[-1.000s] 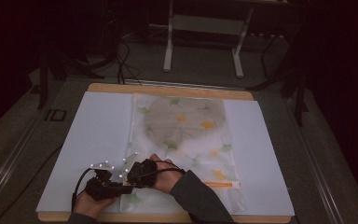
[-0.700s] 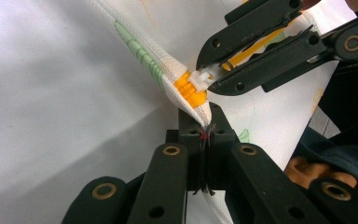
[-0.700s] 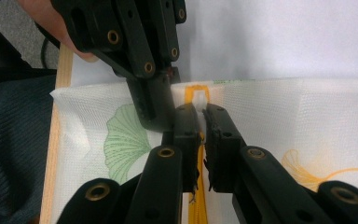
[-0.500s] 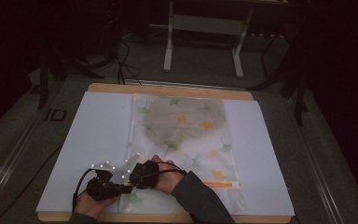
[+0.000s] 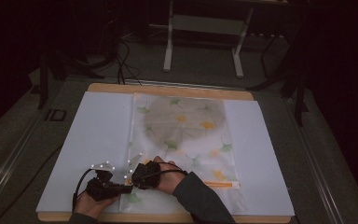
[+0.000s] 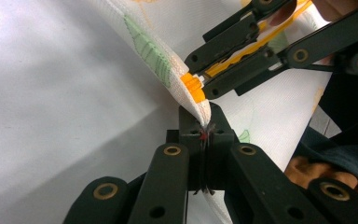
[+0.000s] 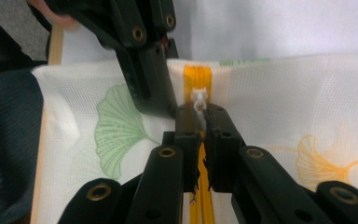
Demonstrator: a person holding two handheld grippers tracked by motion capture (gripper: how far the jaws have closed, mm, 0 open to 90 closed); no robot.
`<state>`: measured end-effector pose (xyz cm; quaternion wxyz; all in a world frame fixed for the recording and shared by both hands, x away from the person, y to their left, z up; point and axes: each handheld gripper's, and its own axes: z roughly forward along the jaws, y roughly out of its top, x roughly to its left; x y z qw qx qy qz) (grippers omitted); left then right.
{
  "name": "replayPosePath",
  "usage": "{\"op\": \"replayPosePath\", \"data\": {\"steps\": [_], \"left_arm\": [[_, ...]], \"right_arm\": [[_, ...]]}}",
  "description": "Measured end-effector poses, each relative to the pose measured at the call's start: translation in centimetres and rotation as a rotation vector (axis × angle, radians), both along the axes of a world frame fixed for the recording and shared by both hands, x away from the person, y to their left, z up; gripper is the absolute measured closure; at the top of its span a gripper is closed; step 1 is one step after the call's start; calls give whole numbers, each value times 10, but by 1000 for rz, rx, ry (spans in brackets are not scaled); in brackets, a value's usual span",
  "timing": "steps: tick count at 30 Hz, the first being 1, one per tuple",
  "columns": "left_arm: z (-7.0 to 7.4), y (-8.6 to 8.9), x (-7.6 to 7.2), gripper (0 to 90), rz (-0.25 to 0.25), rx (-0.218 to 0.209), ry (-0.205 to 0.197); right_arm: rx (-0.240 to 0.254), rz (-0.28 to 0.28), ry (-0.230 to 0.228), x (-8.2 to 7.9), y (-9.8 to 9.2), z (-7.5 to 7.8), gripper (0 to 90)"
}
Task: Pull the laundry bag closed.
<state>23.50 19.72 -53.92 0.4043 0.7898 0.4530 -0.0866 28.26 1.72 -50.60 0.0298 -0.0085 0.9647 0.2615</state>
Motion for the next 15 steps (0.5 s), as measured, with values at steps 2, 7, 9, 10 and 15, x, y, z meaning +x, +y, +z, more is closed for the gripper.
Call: {"op": "replayPosePath", "data": {"steps": [2, 7, 9, 10, 15], "left_arm": [[0, 0, 0, 886, 0, 1, 0], [0, 0, 0, 886, 0, 1, 0], [0, 2, 0, 886, 5, -4, -2], [0, 2, 0, 886, 5, -4, -2], [1, 4, 0, 886, 13, -4, -3]], "right_arm": [[-4, -5, 2, 0, 0, -1, 852], [-3, -1, 6, 1, -1, -3, 853], [-10, -1, 0, 1, -1, -3, 854], [-20, -8, -6, 1, -1, -4, 854], [-31, -14, -1, 1, -5, -7, 856]]}}
